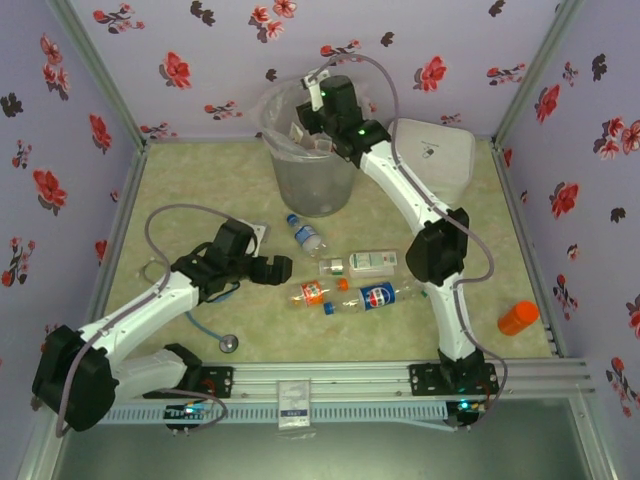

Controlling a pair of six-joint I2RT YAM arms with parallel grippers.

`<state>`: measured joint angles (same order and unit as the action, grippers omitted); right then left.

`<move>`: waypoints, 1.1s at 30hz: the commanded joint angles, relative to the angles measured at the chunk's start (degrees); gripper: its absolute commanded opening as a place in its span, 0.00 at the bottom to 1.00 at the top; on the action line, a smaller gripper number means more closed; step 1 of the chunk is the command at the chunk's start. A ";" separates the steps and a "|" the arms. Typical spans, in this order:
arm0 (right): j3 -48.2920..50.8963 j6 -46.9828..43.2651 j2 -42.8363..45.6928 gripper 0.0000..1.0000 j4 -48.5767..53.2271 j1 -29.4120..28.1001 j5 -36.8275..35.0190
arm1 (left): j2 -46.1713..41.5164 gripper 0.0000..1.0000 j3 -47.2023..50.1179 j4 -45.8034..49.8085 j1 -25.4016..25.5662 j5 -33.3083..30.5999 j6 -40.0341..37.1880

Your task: Put the plastic bottles in the bin

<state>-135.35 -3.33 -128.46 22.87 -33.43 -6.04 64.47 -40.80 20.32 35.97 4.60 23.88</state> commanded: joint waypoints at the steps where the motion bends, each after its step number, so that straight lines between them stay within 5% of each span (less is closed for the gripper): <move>1: -1.96 0.24 -7.45 0.08 14.91 -0.23 -2.22 | 0.31 1.00 -2.43 -0.86 -0.55 0.58 -0.37; 12: -4.84 8.69 -9.32 0.23 17.20 1.53 15.01 | -0.13 1.00 -2.53 0.30 -0.55 -0.03 0.42; 26: -5.73 4.42 5.49 0.77 20.78 0.91 10.00 | 3.81 1.00 -6.52 0.26 -0.55 -4.96 4.08; 33: 5.00 3.59 19.42 0.79 16.37 1.26 6.37 | 6.51 1.00 -8.91 -3.24 1.38 -8.64 9.48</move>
<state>-133.60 1.39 -118.02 41.98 -32.60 2.79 69.71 -47.68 19.44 36.47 -0.97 29.80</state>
